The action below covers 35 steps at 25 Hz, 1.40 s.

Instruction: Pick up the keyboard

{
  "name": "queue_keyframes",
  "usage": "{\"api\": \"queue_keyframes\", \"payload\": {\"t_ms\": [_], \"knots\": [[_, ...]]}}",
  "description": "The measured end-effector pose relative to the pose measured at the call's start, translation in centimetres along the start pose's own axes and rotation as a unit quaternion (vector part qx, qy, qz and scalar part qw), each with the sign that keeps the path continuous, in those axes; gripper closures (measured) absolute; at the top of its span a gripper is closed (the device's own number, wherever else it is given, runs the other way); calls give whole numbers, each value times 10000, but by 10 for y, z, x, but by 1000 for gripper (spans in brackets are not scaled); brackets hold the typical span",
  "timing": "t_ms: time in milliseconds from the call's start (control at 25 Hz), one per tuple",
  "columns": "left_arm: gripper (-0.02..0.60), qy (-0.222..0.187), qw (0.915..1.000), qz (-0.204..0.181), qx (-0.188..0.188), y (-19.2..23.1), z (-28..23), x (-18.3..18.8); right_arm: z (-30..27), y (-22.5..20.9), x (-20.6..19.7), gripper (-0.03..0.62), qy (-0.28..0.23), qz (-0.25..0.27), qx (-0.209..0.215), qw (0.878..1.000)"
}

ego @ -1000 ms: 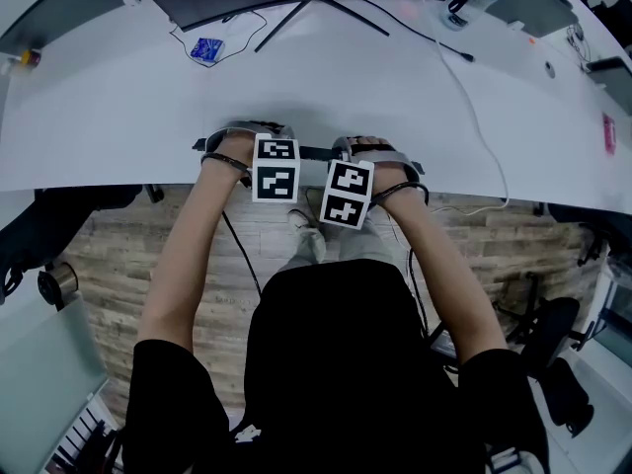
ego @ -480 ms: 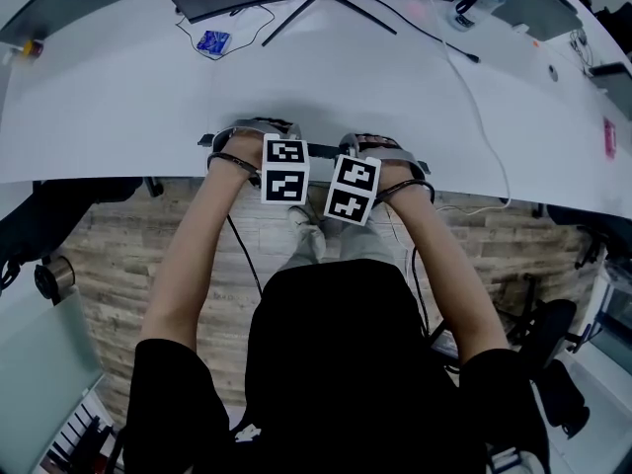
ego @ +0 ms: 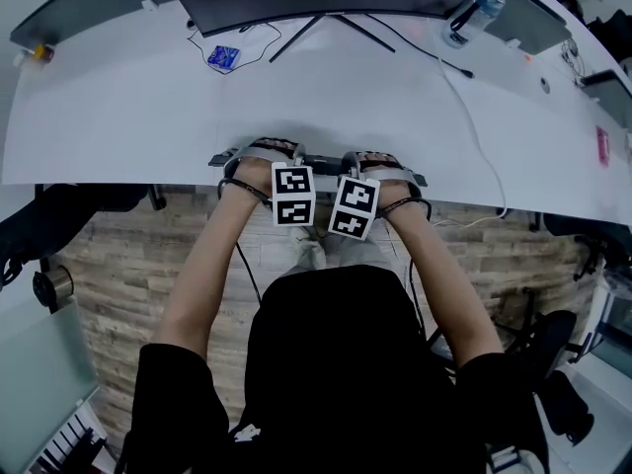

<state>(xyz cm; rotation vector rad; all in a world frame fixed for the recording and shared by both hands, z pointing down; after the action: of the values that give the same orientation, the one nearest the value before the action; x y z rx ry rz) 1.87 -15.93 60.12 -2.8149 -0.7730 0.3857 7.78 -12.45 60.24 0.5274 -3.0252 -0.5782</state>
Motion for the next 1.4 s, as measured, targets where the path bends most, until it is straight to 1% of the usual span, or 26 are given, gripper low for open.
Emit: {"api": "queue_keyframes", "payload": {"t_ms": [120, 240, 320, 480, 680, 840, 960, 1120, 1200, 1280, 1400], "knots": [[503, -25, 9999, 115, 29, -4, 5, -1, 5, 1, 2, 522, -4, 88, 39, 10000], [503, -78, 9997, 216, 123, -5, 13, -2, 13, -1, 6, 522, 9, 259, -83, 9996], [503, -98, 9994, 278, 170, -6, 20, -2, 20, -2, 9, 509, -12, 323, -136, 9994], [503, -175, 9982, 460, 341, -3, 36, -6, 41, -10, 16, 493, -130, 438, -430, 9980], [503, -161, 9960, 663, 573, 1, 49, -13, 72, -24, 21, 465, -330, 395, -748, 9959], [503, -226, 9928, 916, 732, 5, 61, -18, 97, -33, 25, 456, -579, 205, -976, 9933], [503, -306, 9888, 1186, 849, 7, 70, -19, 121, -44, 27, 448, -688, 115, -1195, 9904], [503, -318, 9816, 1620, 959, 6, 75, -33, 150, -55, 28, 448, -988, -156, -1540, 9830], [503, -337, 9775, 1799, 1044, 7, 81, -38, 164, -61, 25, 448, -1154, -419, -1664, 9784], [503, -444, 9721, 2000, 1138, 7, 88, -40, 178, -68, 21, 448, -1370, -770, -1779, 9714], [503, -649, 9600, 2382, 1322, 8, 101, -43, 195, -77, 16, 448, -1680, -1293, -1910, 9584]]}}
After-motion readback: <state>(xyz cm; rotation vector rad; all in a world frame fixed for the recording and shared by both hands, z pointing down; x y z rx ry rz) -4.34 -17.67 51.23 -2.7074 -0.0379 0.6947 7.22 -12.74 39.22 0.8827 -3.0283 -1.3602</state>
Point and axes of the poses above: the fingertips, and each gripper's own axes: z backward along the fingers, y to its left, x out of its top, the point moved 2 cm from there along z, backward along the fingers, and after that the axes turned 6 degrees about z, right-handed, at the moved point
